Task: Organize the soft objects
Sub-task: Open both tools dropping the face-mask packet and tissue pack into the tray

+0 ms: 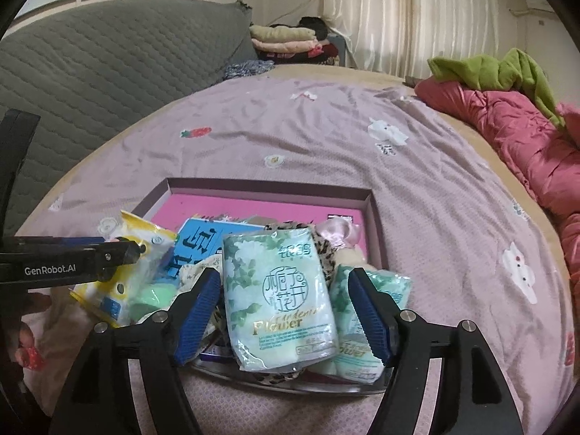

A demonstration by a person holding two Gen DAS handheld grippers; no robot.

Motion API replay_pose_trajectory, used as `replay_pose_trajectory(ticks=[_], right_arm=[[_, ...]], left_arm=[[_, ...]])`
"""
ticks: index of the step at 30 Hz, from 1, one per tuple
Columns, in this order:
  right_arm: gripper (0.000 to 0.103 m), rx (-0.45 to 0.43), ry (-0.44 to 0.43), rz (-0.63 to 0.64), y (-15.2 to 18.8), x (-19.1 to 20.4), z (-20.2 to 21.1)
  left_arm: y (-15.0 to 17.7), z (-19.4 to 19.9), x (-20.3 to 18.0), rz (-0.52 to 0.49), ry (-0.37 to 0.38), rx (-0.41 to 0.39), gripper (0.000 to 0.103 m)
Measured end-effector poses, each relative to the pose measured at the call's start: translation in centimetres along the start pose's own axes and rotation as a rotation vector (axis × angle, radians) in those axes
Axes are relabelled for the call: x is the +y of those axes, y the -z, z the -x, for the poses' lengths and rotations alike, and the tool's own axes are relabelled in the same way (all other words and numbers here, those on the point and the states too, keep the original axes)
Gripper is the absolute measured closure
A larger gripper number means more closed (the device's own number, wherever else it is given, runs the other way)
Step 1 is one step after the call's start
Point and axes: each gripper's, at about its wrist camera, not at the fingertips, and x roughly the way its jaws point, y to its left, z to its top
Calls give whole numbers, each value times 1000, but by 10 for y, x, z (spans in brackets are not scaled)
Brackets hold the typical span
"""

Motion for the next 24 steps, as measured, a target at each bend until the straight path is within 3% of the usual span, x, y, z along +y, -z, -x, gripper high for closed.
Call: replay_pose_trajectory(ticks=[9, 24], right_arm=[[28, -26, 2, -19, 5, 0, 30], [28, -51, 67, -73, 45, 23, 95]], left_arm=[[9, 26, -1, -7, -26, -32, 44], [77, 80, -15, -79, -69, -59, 44]])
